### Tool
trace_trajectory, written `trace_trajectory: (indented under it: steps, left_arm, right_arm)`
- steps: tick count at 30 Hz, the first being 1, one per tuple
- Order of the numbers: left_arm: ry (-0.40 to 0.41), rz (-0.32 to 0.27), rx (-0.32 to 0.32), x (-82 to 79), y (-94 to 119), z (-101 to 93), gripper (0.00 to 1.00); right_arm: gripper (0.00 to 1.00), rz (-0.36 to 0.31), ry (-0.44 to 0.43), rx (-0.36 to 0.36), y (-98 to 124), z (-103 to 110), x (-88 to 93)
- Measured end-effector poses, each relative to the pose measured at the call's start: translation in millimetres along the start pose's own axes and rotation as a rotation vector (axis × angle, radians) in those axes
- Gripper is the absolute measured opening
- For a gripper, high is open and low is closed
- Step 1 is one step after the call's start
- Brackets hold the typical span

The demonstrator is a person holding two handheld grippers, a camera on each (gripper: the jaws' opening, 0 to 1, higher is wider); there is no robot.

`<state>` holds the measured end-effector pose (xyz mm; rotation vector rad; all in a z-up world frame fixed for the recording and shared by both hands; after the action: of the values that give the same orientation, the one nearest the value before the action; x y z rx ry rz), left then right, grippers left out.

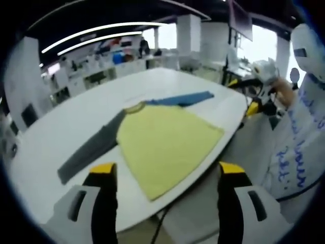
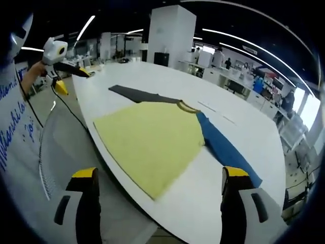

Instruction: Fold the garment on the visible template until the final outline fits inside the template.

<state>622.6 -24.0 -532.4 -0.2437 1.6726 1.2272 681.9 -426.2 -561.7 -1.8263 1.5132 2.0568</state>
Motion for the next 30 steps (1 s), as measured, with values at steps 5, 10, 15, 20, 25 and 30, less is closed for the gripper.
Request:
trace_trajectory:
  steps: [5,10,15,20,25,30]
  left_arm:
    - [0.002,0.002,-0.003,1.5,1.9,0.2,0.77]
    - [0.003,0.001,-0.007,1.8,3.4,0.7,0.78]
    - [0.003,0.007,-0.013,1.9,4.0,1.1,0.78]
    - [0.002,0.002,-0.014,1.0,4.2,1.3,0.79]
    - [0.005,0.002,-0.014,1.0,3.8,1.0,0.79]
    - [0.008,0.01,-0.017,2.6,3.2,1.5,0.79]
  right_arm:
    - [1.0,-0.005,-0.007,0.004,1.6,-0.8,1.1]
    - [1.0,-0.004,-0.01,0.012,3.5,-2.2,2.5]
    - [1.0,-0.007,-0.01,0.018,5.7,-2.6,2.2]
    - [1.0,-0.011,-0.011,0.021,6.1,-3.2,1.9]
    - [1.0,-0.009,-0.013,0.023,5.0,-3.5,2.7]
    - [1.0,-0.01,-0.02,0.021,4.3,-2.6,4.3]
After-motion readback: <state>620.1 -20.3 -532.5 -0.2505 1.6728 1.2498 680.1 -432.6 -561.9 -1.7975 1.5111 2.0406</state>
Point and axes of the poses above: the point that each gripper's makers call its tool centre point, and the gripper's own axes: y roughly backward along the fingers, z roughly to its left, x roughly out of its underside, the point moved 10 cm from there along y, roughly backward along the fingers, and after that the axes turned 1 degree about z, right-handed, at the moved point
